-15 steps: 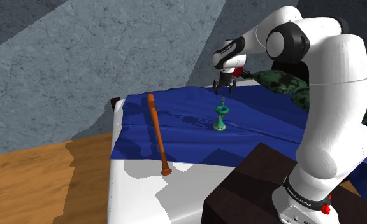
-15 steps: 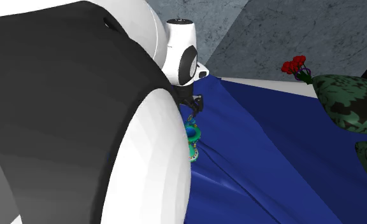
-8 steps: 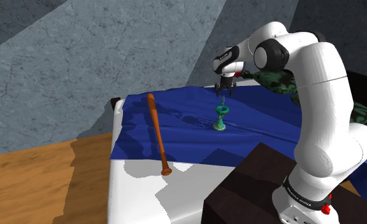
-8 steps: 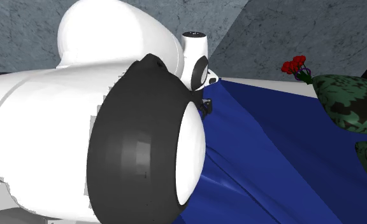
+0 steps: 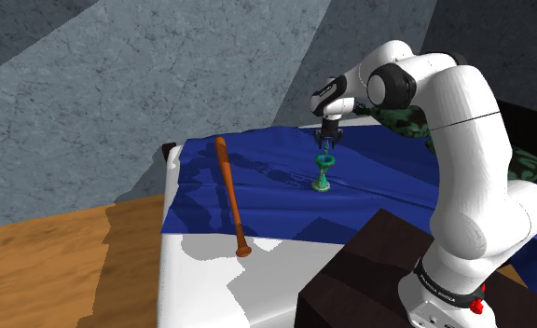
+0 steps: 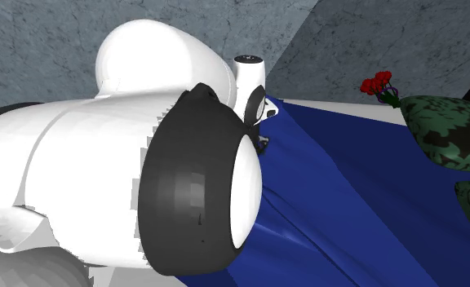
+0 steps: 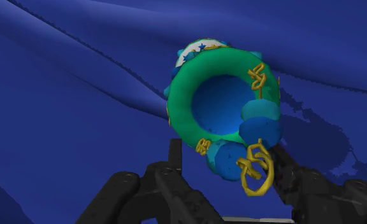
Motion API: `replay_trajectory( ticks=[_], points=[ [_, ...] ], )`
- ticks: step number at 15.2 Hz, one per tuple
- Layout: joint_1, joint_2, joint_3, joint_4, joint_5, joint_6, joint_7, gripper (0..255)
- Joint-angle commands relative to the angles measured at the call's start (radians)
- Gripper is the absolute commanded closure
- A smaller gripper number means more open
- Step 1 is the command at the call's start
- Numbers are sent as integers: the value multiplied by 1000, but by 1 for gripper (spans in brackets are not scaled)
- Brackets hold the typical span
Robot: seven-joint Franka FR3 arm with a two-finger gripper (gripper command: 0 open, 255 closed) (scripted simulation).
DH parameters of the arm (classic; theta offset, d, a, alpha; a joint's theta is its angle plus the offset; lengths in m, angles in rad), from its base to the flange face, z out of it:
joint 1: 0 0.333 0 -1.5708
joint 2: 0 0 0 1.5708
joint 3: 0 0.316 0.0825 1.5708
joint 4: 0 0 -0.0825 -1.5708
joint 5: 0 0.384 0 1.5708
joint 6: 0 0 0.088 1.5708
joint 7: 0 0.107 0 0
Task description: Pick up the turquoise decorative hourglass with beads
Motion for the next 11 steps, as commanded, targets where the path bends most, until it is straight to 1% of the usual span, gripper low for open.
replay_trajectory(
  ticks=[1,9,11],
  points=[
    [0,0,0,-2,0,2,0,255],
    [0,1,0,1,0,0,1,255],
    [2,-15,-3,3,-4,-17,2,255]
  ],
)
